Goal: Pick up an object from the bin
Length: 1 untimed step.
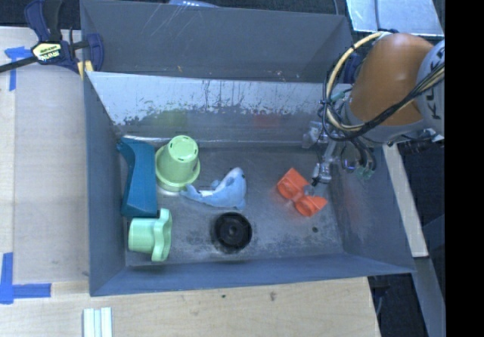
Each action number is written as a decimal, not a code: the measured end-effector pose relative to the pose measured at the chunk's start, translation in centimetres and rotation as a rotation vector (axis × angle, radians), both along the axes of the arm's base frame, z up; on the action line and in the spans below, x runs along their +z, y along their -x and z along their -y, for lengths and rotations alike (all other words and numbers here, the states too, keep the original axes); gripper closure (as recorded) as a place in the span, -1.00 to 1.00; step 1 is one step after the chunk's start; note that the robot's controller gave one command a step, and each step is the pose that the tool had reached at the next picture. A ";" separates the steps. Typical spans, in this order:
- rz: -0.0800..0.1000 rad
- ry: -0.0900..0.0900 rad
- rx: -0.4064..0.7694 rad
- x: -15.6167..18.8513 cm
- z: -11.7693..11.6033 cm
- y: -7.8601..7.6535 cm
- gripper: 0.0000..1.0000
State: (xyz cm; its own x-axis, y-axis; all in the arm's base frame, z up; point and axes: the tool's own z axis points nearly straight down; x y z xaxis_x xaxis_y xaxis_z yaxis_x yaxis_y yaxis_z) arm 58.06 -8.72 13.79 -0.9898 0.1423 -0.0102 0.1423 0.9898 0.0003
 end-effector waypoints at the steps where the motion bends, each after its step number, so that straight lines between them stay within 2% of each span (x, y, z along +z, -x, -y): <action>1: -0.011 -0.002 -0.110 -3.5 0.9 1.4 -1.00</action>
Offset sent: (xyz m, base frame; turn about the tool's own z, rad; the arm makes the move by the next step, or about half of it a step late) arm -0.0151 -0.0293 -0.0158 -0.0067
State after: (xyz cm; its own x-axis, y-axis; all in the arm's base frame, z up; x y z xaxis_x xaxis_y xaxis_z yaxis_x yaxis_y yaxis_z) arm 56.68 -9.64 10.30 -0.9683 0.2498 0.0014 0.2498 0.9683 0.0000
